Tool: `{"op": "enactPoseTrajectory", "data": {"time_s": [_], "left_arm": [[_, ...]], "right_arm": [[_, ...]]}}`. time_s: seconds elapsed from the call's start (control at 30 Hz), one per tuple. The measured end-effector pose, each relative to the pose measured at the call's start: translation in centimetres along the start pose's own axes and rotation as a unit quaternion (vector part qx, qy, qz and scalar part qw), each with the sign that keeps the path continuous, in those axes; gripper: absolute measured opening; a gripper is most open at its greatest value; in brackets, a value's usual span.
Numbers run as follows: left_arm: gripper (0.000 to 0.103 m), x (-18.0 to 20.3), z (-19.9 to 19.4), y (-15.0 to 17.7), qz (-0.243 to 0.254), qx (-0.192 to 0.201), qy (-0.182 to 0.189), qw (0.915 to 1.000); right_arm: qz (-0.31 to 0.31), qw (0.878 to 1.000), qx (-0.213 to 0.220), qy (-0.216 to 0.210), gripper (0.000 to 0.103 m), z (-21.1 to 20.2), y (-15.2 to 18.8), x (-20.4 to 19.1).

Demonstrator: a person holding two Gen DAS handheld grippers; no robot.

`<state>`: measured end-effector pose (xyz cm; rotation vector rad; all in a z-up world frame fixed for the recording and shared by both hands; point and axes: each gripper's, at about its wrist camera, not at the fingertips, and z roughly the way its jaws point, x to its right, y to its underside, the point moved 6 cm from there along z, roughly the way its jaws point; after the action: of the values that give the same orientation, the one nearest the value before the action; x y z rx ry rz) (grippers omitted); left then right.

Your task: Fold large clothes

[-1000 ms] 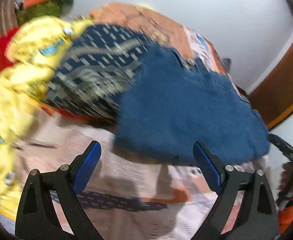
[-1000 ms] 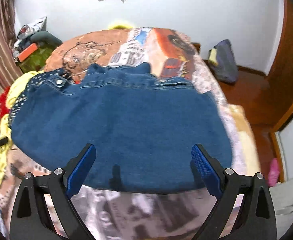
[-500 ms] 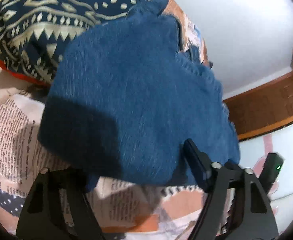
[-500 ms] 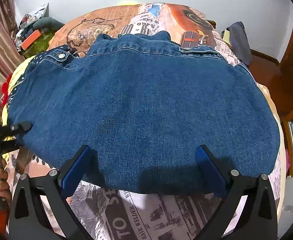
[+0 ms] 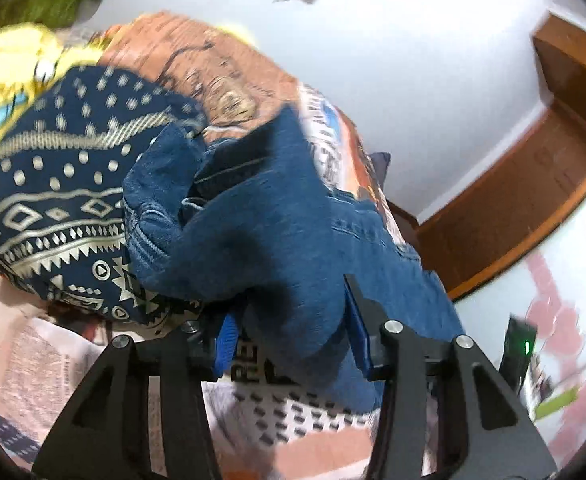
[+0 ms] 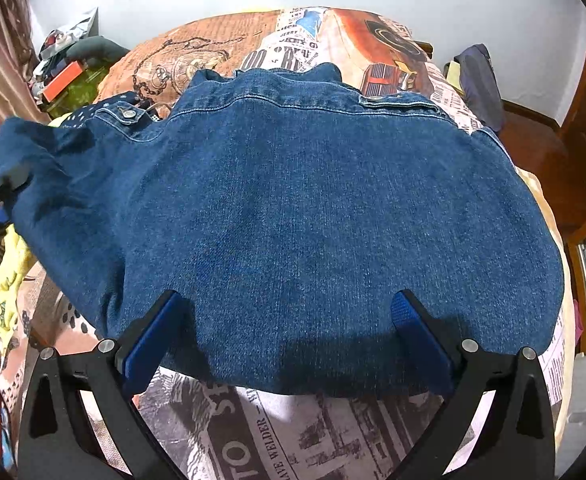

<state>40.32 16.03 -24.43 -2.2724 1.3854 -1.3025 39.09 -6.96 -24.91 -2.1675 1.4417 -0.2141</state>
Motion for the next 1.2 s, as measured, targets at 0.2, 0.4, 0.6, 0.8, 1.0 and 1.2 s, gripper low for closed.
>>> {"op": "enactPoseTrajectory", "data": {"time_s": [0.2, 0.4, 0.6, 0.8, 1.0, 1.2], "left_arm": [[0.052, -1.2, 1.2, -0.9, -0.041, -0.005, 0.017, 0.9990], [0.078, -2.1, 1.7, 0.0, -0.057, -0.024, -0.023, 0.9979], [0.078, -4.5, 3.2, 0.9, -0.091, -0.048, -0.053, 0.9933], [0.038, -6.2, 2.7, 1.3, -0.118, -0.035, -0.084, 0.9888], [0.025, 0.5, 0.5, -1.4, 0.002, 0.006, -0.106, 0.9943], [0.023, 6.2, -3.7, -5.0, 0.056, 0.071, -0.057, 0.9943]], "right_arm": [[0.000, 1.000, 0.000, -0.003, 0.103, 0.0, 0.0, 0.0], [-0.001, 1.000, 0.001, 0.001, 0.103, 0.0, 0.0, 0.0], [-0.001, 1.000, 0.000, 0.004, 0.103, 0.0, 0.0, -0.1], [-0.001, 1.000, -0.002, 0.004, 0.103, -0.1, 0.1, -0.1], [0.005, 1.000, -0.008, 0.008, 0.103, -0.7, -1.3, -0.3], [-0.001, 1.000, 0.025, -0.004, 0.103, -2.4, -4.4, -2.5]]}}
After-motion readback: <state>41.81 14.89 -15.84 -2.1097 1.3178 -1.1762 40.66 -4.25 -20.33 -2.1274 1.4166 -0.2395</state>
